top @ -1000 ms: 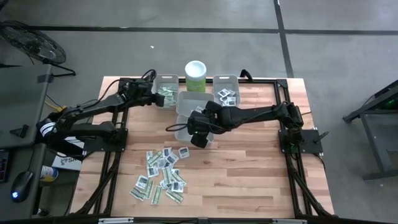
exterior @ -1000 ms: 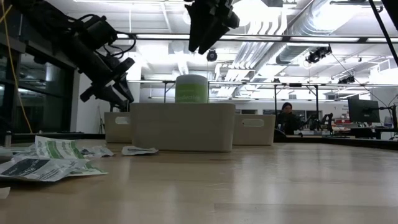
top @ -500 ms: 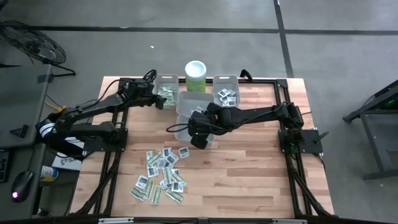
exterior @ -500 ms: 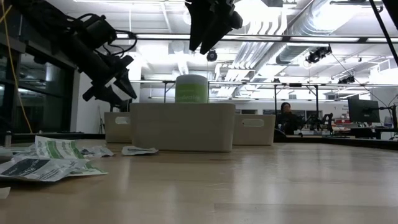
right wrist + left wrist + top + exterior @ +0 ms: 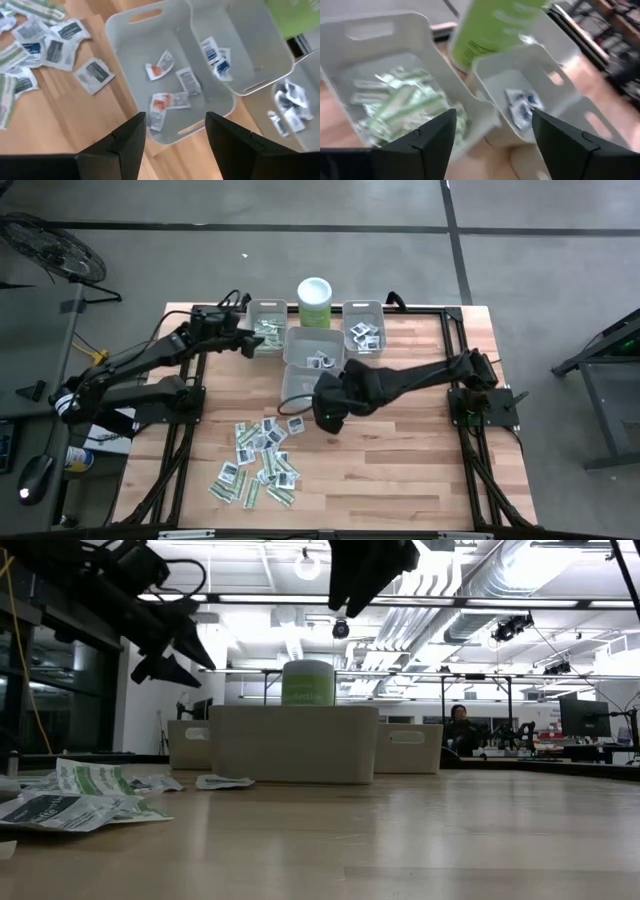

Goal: Pick & Place First Aid Supplies
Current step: Put the towelette pack into the right bin

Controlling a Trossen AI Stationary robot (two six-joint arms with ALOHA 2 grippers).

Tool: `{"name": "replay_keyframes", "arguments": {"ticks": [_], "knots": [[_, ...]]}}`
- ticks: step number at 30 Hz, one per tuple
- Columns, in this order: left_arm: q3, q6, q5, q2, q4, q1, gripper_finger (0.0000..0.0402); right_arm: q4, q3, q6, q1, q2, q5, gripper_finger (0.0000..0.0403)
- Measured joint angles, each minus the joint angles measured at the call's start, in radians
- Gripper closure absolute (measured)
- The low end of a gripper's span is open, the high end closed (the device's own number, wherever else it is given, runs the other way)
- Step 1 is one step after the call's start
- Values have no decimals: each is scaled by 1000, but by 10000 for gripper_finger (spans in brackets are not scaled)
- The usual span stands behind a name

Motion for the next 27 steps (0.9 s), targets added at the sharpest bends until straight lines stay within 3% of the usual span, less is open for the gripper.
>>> {"name": "replay_keyframes", "arguments": {"ticks": [4,8,14,20,27], "knots": [[0,-4,92,-53,-44,0,142,45,-59,28,25,0,-9,204],[0,-32,145,-98,-81,-3,142,157,-139,28,35,0,-92,204],[0,-53,157,-126,-112,-88,142,356,-252,-144,48,0,-200,204],[0,-87,102,-126,-110,-232,142,654,-371,-364,58,0,-313,213],[0,-133,15,-126,-138,-410,142,893,-461,-239,57,0,-273,239]]}}
